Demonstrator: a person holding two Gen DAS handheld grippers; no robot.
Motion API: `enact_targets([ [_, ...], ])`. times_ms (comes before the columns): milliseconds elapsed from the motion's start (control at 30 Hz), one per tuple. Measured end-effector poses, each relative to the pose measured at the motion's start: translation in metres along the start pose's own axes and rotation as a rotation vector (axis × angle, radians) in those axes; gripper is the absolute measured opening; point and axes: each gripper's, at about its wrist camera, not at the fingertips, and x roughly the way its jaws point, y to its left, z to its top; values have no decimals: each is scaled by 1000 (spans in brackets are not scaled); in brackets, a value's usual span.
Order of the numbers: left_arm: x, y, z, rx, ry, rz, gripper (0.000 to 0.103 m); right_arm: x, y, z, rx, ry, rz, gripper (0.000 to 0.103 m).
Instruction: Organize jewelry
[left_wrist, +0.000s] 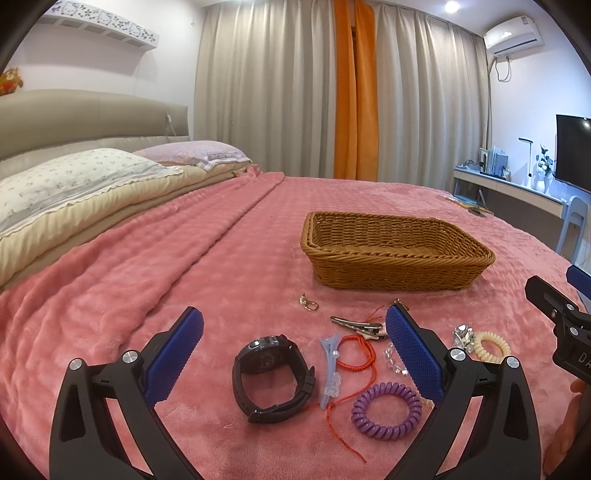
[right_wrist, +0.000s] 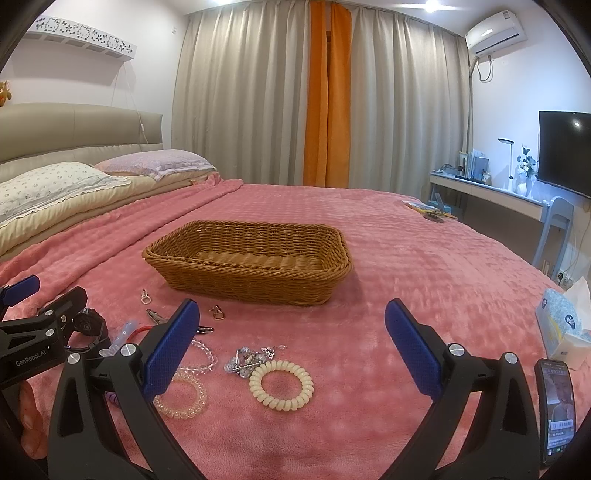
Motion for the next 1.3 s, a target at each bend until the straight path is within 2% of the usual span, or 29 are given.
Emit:
enact_targets([
  [533,0,0,0,-1,1,-3,96,1,1,-2,1,4,3,95],
  [633,-1,6,1,-27,7,-30,96,5,-3,-2,15,19,6,95],
  [767,-6,37,10,-85,68,-77,96,8,-13,0,52,36,19,95],
  [833,-9,60,20,-128,102,-66,96,11,-19,1,74,62,24,94],
  [967,-9,100,29,-194,179,-93,95,21,-31,5,119,136,65,85],
  [1133,14,104,23,-177,319,-116,95,32,-40,8,121,244,104,72],
  [1200,25,99,19,-181,367,-155,84,35,-47,10,131,277,114,68],
  [1300,37,90,11,-186,413,-193,80,43,-62,14,135,342,127,59],
])
